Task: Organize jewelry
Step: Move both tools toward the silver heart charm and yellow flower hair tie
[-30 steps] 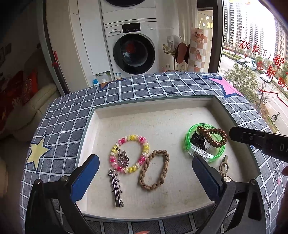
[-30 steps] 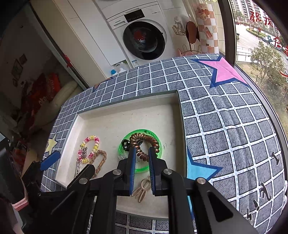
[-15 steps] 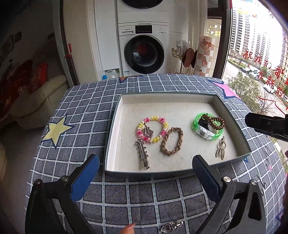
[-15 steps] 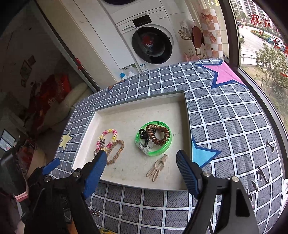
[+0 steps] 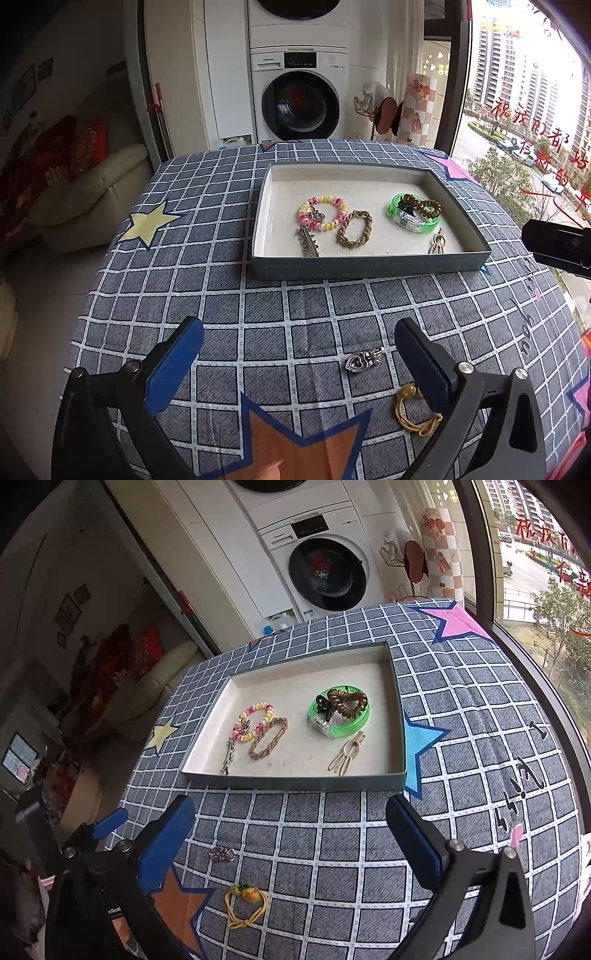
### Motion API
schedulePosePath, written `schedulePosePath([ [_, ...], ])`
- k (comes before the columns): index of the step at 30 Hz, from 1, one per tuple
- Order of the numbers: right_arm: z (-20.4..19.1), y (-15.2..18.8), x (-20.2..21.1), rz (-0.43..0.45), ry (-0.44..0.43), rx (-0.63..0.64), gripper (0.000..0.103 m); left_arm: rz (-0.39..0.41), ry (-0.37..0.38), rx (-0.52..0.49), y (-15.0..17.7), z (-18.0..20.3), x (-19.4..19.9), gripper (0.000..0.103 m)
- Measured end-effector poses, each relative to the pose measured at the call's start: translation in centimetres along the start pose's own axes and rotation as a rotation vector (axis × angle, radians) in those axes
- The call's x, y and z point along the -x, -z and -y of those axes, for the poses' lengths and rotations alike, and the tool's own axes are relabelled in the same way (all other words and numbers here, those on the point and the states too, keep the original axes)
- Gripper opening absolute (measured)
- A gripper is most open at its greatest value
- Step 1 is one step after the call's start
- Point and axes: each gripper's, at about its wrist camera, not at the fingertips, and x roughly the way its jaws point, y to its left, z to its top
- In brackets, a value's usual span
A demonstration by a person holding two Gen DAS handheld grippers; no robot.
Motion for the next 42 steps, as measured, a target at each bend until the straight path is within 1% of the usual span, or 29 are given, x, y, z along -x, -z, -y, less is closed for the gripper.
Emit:
schedulePosePath([
  [4,-0.4,1.4,0.9,-0.008,0.002,-0.006,0.103,0.003,0.000,0.003,1.0,-0.3,1.1,0.103],
  [8,-0.6,2.8,1.5,-0.029,0.003,-0.015,0.103,-0.021,0.044,0.000,2.6,-0.5,1.6,0.103],
  [14,-1.2,5.3,1.7,-0.077,0.010,-0.002,0.103,-0.049,0.032,0.024,5.7,-1.3,2.0,0.103],
  [20,-2.5,8.4,0.9,-0.137,0.050,0.071,0.103,-0.082,0.008,0.076,8.1,-3.1,1.7,0.103],
  [23,-3.3,9.6,0.2,-0.167,0.075,0.107,0.103,-0.084,0.000,0.089,8.5,-3.6,1.7,0.103],
  [26,-4.1,10.4,-0.7,-0.187,0.093,0.136,0.103,-0.083,-0.012,0.081,8.6,-3.7,1.7,0.103],
  [35,-5.9,11.1,-3.7,-0.224,0.143,0.188,0.102,-0.080,-0.056,0.085,8.5,-5.1,1.4,0.103],
  [38,-6.3,11.1,-4.8,-0.226,0.158,0.199,0.098,-0.082,-0.068,0.090,8.4,-5.7,1.2,0.103],
  [42,-6.9,10.9,-6.2,-0.221,0.183,0.224,0.090,-0.085,-0.063,0.085,8.1,-5.9,0.7,0.103],
])
